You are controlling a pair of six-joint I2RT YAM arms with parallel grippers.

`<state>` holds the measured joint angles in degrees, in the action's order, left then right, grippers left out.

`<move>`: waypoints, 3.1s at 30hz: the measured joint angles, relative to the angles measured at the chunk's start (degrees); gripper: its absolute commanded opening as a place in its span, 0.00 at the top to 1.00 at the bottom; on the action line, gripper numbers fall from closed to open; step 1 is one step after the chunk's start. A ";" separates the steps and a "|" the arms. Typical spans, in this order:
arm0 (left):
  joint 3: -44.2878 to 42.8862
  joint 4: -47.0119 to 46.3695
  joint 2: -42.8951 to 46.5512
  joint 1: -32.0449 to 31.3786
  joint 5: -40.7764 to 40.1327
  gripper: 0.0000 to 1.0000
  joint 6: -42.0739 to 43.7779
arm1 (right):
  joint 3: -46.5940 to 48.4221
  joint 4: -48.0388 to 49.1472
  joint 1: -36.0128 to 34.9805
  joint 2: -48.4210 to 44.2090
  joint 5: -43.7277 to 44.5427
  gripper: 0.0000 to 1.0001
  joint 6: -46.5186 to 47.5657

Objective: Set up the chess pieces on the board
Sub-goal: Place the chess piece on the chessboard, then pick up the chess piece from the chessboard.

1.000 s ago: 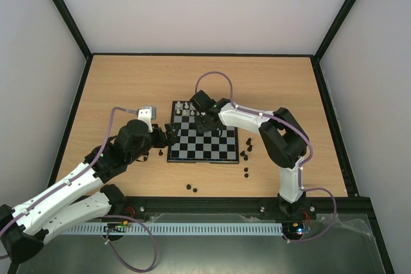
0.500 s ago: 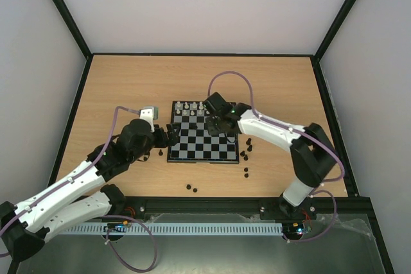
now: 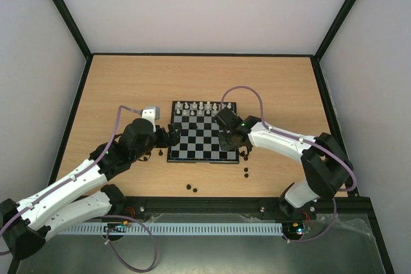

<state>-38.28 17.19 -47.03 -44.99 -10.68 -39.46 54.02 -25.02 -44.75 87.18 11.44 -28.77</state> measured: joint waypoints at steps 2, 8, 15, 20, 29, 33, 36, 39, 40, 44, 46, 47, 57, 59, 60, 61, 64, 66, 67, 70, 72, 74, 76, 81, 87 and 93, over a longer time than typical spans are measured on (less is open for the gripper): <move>0.00 0.02 0.00 0.00 0.00 0.01 0.00 | -0.63 0.00 0.00 -0.17 0.00 0.88 -0.39; 0.00 0.02 0.00 0.00 0.17 0.00 0.00 | -2.84 0.04 0.00 -0.44 -0.02 0.88 -1.38; 0.00 -0.02 0.00 0.00 0.37 0.00 0.00 | -4.13 0.26 0.00 -0.74 -0.04 0.88 -1.95; 0.00 -0.09 0.00 0.00 0.57 0.00 -0.02 | -4.44 0.70 0.00 -0.74 -0.07 0.87 -2.14; 0.00 -0.15 0.00 0.00 0.59 0.01 0.00 | -4.44 1.77 0.00 0.42 0.04 0.87 -2.12; 0.00 -0.15 0.00 0.00 0.59 0.01 -0.02 | -4.44 2.45 0.00 0.98 0.39 0.86 -2.14; 0.00 -0.15 0.00 0.00 0.59 0.00 -0.02 | -4.44 2.73 0.00 1.14 0.63 0.87 -2.12; 0.00 -0.17 0.00 0.00 0.59 0.00 -0.02 | -4.42 3.02 0.00 1.42 0.83 0.86 -2.12; 0.00 -0.17 0.00 0.00 0.59 0.00 0.00 | -4.42 3.08 0.00 1.42 0.92 0.86 -2.12; 0.00 -0.17 0.00 0.00 0.59 0.00 -0.02 | -4.42 3.15 0.00 1.44 1.05 0.83 -2.12; 0.00 -0.17 0.00 0.00 0.59 0.01 -0.02 | -4.42 3.17 0.00 1.44 1.09 0.82 -2.10; 0.00 -0.17 0.00 0.00 0.59 0.01 -0.02 | -4.42 3.17 0.00 1.44 1.09 0.82 -2.10; 0.00 -0.15 0.00 0.00 0.44 0.00 0.00 | -3.93 2.82 0.00 -1.86 -0.57 0.53 -1.64; 0.00 -0.13 -0.02 0.00 0.00 0.00 -0.02 | -2.82 2.54 0.00 -3.91 -1.31 0.48 -1.05; 0.00 -0.11 -0.02 0.00 -0.31 0.00 -0.02 | -2.03 2.51 0.00 -4.52 -1.66 0.45 -0.96; 0.00 -0.11 0.02 0.00 -0.68 0.00 -0.07 | -0.72 2.38 0.00 -4.87 -2.05 0.42 -0.55; 0.50 -0.17 1.18 0.00 -1.66 0.00 -0.50 | 3.39 2.51 0.00 -4.46 -2.64 0.39 0.50; 1.55 -0.07 3.06 0.00 -2.34 0.00 -0.92 | 6.64 2.62 0.00 -2.84 -3.13 0.38 1.29; 1.99 0.02 3.96 0.00 -2.62 0.00 -1.11 | 8.24 2.80 0.00 -1.46 -3.39 0.38 1.66; 2.82 0.33 5.99 0.00 -3.13 0.00 -1.64 | 12.72 3.52 0.00 4.31 -4.48 0.39 2.82; 3.04 0.37 6.86 0.00 -3.32 0.00 -1.95 | 15.04 3.65 0.00 8.13 -5.25 0.40 3.37; 3.06 0.39 7.39 0.02 -3.43 0.00 -2.08 | 17.70 3.69 0.00 12.37 -6.14 0.45 4.11; 3.08 0.48 7.78 0.02 -3.63 0.01 -2.14 | 19.96 3.65 0.00 15.41 -6.75 0.46 4.68; 3.52 0.57 8.13 0.04 -3.98 0.00 -2.12 | 25.62 3.65 0.00 21.29 -8.04 0.55 5.90; 3.67 0.72 8.04 0.28 -4.02 0.01 -2.05 | 28.28 3.39 -0.02 23.96 -8.96 0.65 6.93; 4.02 0.61 7.85 0.35 -3.98 0.01 -1.99 | 28.76 2.75 -0.42 26.38 -8.92 0.71 7.39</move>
<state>-34.26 17.80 -39.18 -44.64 -14.66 -41.45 82.78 -22.26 -45.17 113.56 2.52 -21.39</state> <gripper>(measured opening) 0.994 0.306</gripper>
